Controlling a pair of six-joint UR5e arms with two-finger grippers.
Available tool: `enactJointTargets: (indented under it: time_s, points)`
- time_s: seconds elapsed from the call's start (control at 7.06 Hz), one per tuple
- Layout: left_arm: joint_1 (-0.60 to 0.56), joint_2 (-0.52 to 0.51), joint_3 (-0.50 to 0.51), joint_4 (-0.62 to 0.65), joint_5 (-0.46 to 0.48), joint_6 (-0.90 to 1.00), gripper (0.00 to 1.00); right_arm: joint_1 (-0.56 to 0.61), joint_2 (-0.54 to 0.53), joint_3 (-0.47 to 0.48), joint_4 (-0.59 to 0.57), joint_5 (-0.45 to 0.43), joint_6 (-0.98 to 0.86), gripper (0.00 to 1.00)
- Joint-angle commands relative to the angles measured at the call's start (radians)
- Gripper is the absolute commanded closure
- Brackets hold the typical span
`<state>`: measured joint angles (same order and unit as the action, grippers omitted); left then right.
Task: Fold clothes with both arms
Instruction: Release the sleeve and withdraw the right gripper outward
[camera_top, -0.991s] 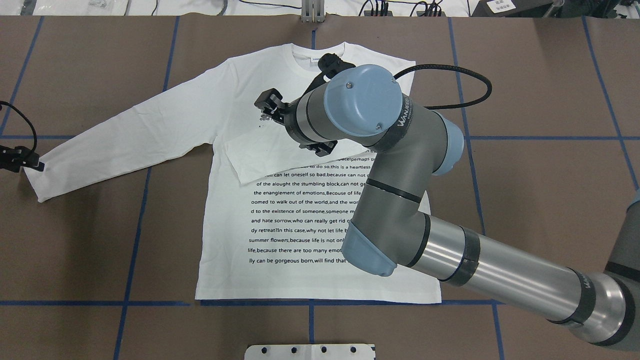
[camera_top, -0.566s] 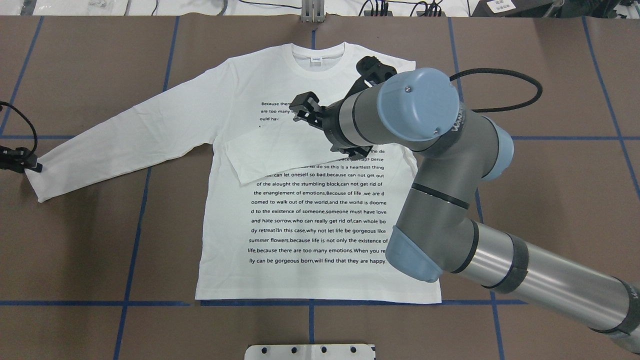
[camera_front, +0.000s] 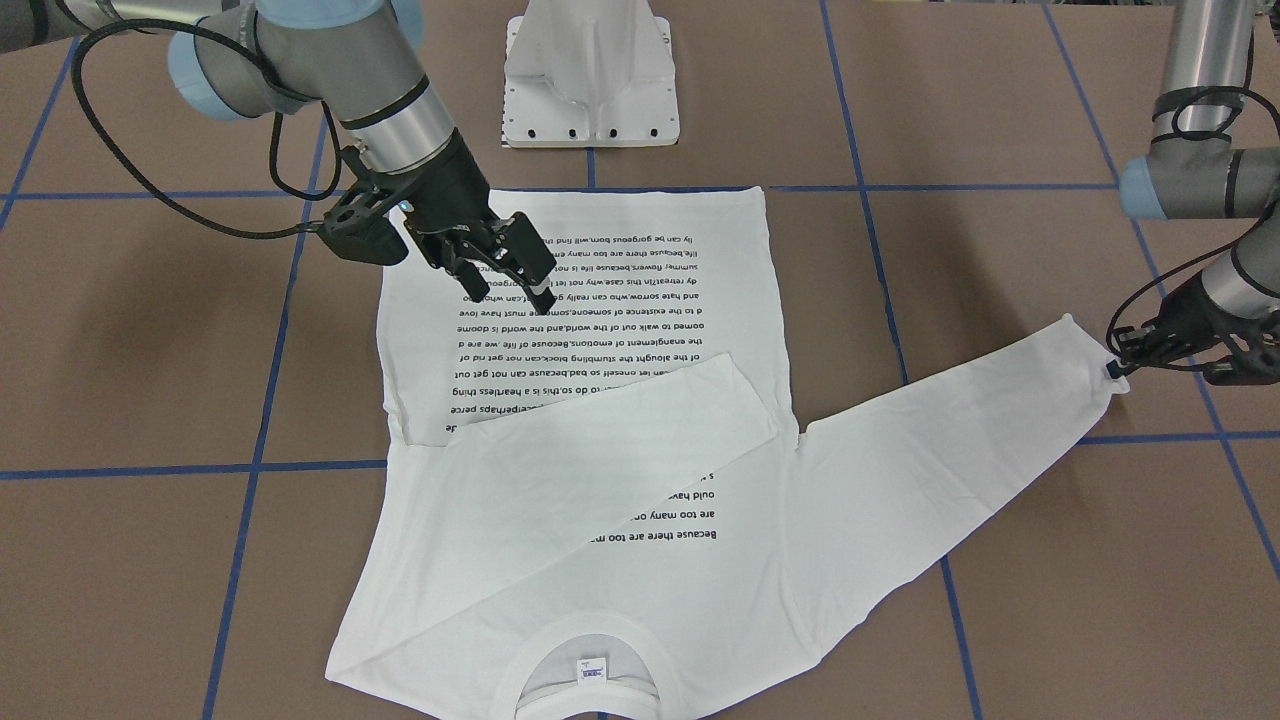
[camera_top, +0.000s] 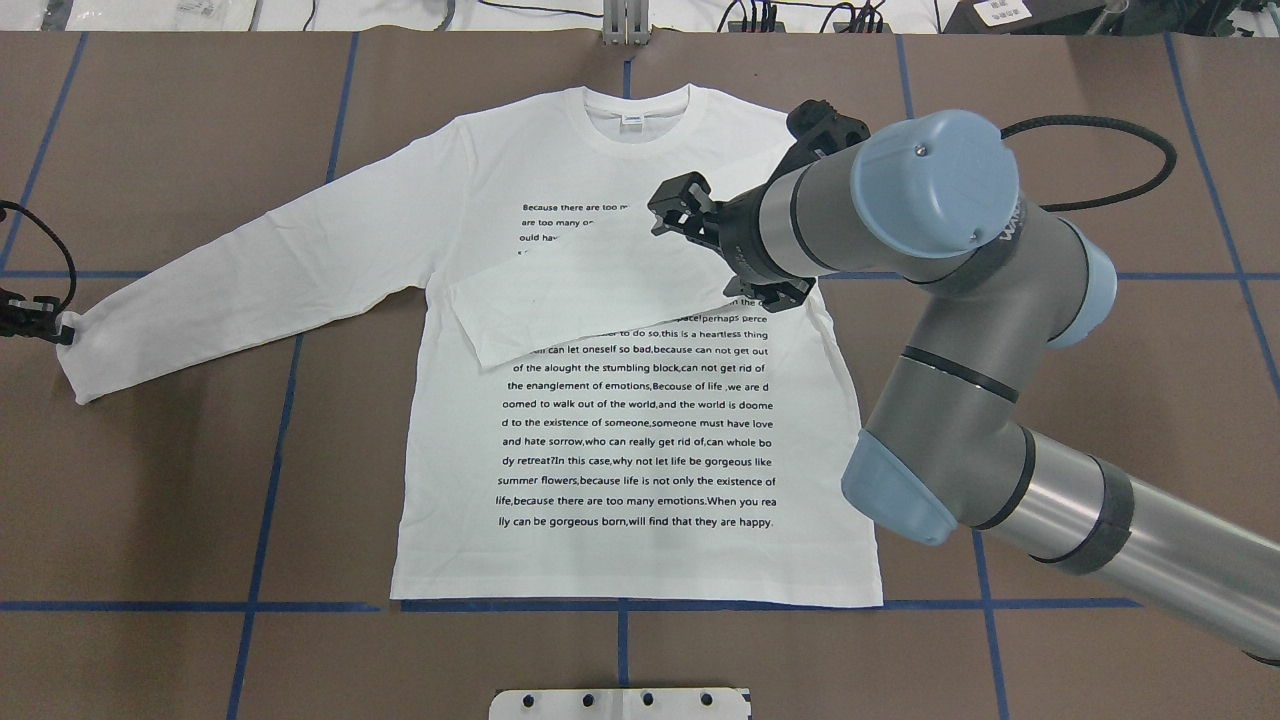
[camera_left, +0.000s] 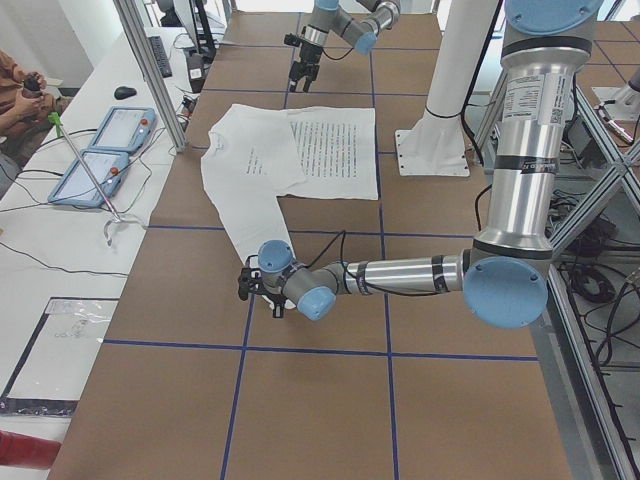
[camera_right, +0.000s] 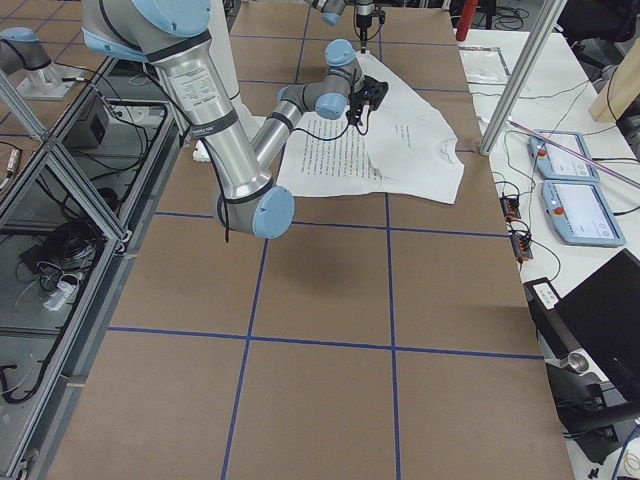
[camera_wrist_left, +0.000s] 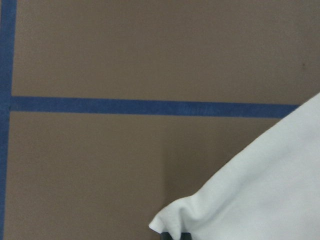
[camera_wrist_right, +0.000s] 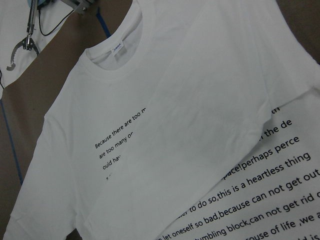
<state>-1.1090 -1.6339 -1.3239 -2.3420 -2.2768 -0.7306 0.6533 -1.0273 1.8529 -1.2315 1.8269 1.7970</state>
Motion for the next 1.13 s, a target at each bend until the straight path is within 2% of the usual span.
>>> enactJointTargets:
  time_s: [0.0,0.14,0.28,0.42,0.57,0.71,0.99]
  points:
    - [0.0,0.0,-0.105,0.021,-0.018,-0.006,1.0,0.028,-0.075,0.04,0.001,0.02,-0.048,0.0]
    - [0.0,-0.016,-0.157,0.041,-0.117,-0.048,1.0,0.057,-0.141,0.067,0.004,0.043,-0.092,0.0]
    - [0.0,-0.082,-0.207,0.043,-0.144,-0.214,1.0,0.089,-0.219,0.1,0.007,0.06,-0.198,0.0]
    - [0.026,-0.186,-0.228,0.037,-0.164,-0.427,1.0,0.123,-0.285,0.106,0.012,0.08,-0.3,0.0]
    - [0.123,-0.319,-0.228,0.036,-0.162,-0.636,1.0,0.176,-0.334,0.106,0.012,0.121,-0.399,0.0]
    - [0.205,-0.424,-0.224,0.035,-0.147,-0.806,1.0,0.24,-0.39,0.104,0.012,0.182,-0.486,0.0]
    - [0.338,-0.611,-0.21,0.038,0.03,-1.037,1.0,0.371,-0.503,0.1,0.01,0.286,-0.707,0.0]
